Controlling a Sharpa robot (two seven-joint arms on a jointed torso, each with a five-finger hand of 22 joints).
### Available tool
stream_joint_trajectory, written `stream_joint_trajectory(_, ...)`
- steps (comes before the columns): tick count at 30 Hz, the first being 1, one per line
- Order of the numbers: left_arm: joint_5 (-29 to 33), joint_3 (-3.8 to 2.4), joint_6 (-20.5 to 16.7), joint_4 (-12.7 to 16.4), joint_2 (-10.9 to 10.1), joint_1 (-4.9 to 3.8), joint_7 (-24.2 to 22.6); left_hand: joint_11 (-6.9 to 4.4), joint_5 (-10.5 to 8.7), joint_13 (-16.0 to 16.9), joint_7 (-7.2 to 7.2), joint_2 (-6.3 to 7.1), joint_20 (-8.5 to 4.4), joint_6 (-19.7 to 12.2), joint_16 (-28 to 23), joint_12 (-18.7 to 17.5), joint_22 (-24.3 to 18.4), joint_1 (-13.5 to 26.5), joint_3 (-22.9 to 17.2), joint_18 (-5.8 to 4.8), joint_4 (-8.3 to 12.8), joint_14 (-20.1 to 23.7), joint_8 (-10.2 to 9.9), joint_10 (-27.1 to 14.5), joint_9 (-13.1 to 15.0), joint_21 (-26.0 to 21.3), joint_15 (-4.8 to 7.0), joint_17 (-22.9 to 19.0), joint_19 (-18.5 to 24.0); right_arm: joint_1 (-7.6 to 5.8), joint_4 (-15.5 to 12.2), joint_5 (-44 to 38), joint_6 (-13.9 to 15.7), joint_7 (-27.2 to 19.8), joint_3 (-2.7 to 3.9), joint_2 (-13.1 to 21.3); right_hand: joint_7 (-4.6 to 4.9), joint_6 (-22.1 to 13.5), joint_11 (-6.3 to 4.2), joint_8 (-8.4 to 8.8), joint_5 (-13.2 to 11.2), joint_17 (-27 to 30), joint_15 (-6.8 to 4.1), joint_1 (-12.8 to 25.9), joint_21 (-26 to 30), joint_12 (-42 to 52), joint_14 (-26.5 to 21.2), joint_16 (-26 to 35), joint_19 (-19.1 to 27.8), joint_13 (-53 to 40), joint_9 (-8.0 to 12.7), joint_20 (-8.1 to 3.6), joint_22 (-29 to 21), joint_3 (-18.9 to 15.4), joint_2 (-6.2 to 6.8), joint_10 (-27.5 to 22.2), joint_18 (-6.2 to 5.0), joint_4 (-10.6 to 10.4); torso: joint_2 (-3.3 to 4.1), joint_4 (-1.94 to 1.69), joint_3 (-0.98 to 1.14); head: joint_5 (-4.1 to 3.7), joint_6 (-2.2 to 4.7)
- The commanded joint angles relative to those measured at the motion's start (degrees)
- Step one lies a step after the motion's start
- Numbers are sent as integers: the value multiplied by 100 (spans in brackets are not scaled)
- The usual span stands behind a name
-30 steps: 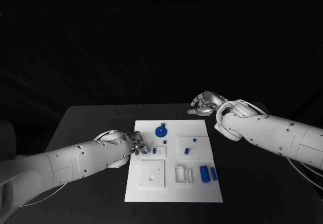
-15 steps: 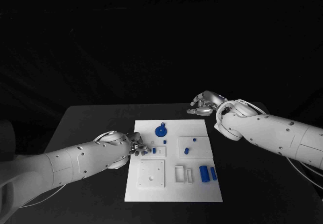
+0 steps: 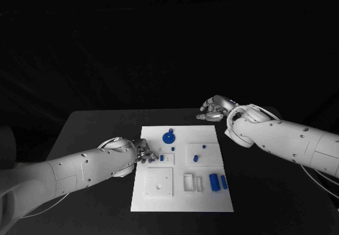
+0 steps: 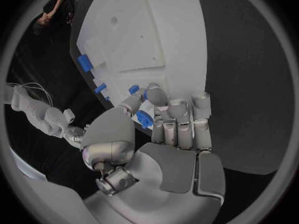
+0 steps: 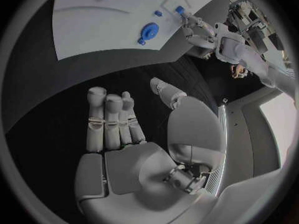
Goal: Assemble the parts on the task board
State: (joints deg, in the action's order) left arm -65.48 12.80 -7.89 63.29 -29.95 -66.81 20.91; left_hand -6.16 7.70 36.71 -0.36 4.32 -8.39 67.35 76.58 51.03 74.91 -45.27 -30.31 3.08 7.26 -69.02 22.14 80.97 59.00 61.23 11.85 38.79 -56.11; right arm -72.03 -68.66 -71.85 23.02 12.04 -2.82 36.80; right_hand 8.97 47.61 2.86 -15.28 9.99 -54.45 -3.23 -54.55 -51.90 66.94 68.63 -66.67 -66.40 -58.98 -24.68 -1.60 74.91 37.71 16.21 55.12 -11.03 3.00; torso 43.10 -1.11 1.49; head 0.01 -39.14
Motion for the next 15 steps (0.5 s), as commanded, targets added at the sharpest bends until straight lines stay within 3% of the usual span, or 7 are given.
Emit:
stream_joint_trajectory(1, 3, 18, 101, -38, -4, 32, 88, -3, -43, -12, 16, 69, -702, -44, -2, 37, 94, 47, -9, 111, -62, 21, -34, -13, -13, 12, -12, 9, -4, 4, 0, -21, -62, -50, 1, -1, 30, 0, -7, -20, 20, 7, -28, 3, 26, 15, -18, -17, -14, 9, 6, -42, 107, 4, -41, -40, -397, -28, 1, 4, -1, -6, 5)
stream_joint_trajectory(6, -19, 17, 93, -72, -9, 32, 136, -6, -138, -19, 13, 227, -707, -46, -2, 43, 93, 109, -36, 120, -182, 21, -26, -15, -25, 14, -8, 15, -4, 8, 1, -21, -53, -51, 0, 2, 31, -1, -6, -19, 20, 7, -28, 4, 26, 16, -18, -18, -14, 10, 6, -42, 107, 3, -41, -41, -397, -29, 1, 1, -1, -20, 8)
stream_joint_trajectory(9, -19, 15, 89, -84, -17, 32, 139, -10, -413, -24, 8, 338, -710, -43, 2, 54, 93, 178, -56, 129, -326, 21, -11, -13, -33, 16, -5, 23, 0, 9, 2, -6, -56, -62, 0, 5, 31, -2, -6, -19, 21, 7, -27, 5, 26, 16, -18, -18, -13, 11, 7, -42, 107, 3, -41, -41, -397, -30, 2, 2, 3, -27, 3)
stream_joint_trajectory(13, -18, 14, 86, -100, -18, 32, 137, -19, -439, -23, -8, 422, -709, -1, 13, 72, 92, 252, -63, 133, -454, 23, 46, -10, -14, 14, -3, 35, 9, 12, 8, 18, -60, -80, 0, -1, 33, -7, -4, -17, 19, 9, -25, 34, 27, 19, -19, -18, -13, 15, 9, -38, 108, -12, -36, -43, -397, -45, 1, 0, 4, -29, -1)
stream_joint_trajectory(15, -4, 12, 66, -103, -23, 32, 132, -20, -451, -26, -8, 542, -713, -19, 15, 79, 91, 324, -116, 142, -642, 30, 67, -15, -9, 13, -2, 42, 10, 17, 12, 18, -57, -80, 0, -2, 35, -9, -3, -17, 24, 10, -24, 59, 28, 22, -20, -18, -12, 20, 10, -36, 108, -23, -44, -46, -397, -58, 1, 0, 3, -31, -1)
